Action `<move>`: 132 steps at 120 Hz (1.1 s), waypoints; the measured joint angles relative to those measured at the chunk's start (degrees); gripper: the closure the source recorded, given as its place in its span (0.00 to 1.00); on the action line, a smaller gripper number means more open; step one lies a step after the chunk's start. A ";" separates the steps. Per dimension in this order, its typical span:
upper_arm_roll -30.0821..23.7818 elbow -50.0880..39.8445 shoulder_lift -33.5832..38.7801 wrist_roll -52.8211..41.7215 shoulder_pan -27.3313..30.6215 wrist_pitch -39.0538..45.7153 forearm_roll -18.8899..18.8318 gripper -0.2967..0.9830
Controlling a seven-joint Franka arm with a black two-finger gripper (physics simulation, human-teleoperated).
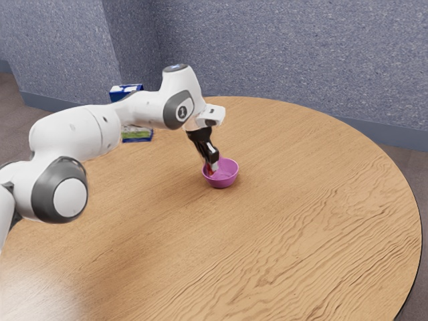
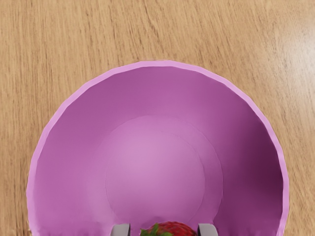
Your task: Take strawberry from the bowl
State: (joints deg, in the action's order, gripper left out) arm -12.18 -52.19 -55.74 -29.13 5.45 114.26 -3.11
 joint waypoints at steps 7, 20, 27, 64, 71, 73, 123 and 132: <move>0.67 -2.37 3.96 0.08 -1.09 -0.80 -0.16 0.76; 0.72 -3.12 7.30 0.24 -5.58 -2.49 -0.24 0.78; 0.55 -2.94 7.65 0.33 -7.75 -3.11 0.23 0.78; 0.21 -2.83 3.52 1.26 -13.45 -3.70 2.06 0.79; 0.25 -3.16 3.07 1.41 -13.51 -3.67 2.58 0.74; 0.31 -3.24 2.90 1.44 -13.52 -3.68 2.94 0.72; 7.52 -36.30 39.45 2.62 -12.74 -6.61 6.46 0.30; 10.41 -40.16 49.84 3.68 -12.89 -10.56 5.08 0.28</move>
State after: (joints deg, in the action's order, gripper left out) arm -1.77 -92.35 -5.90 -25.45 -7.44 103.70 1.98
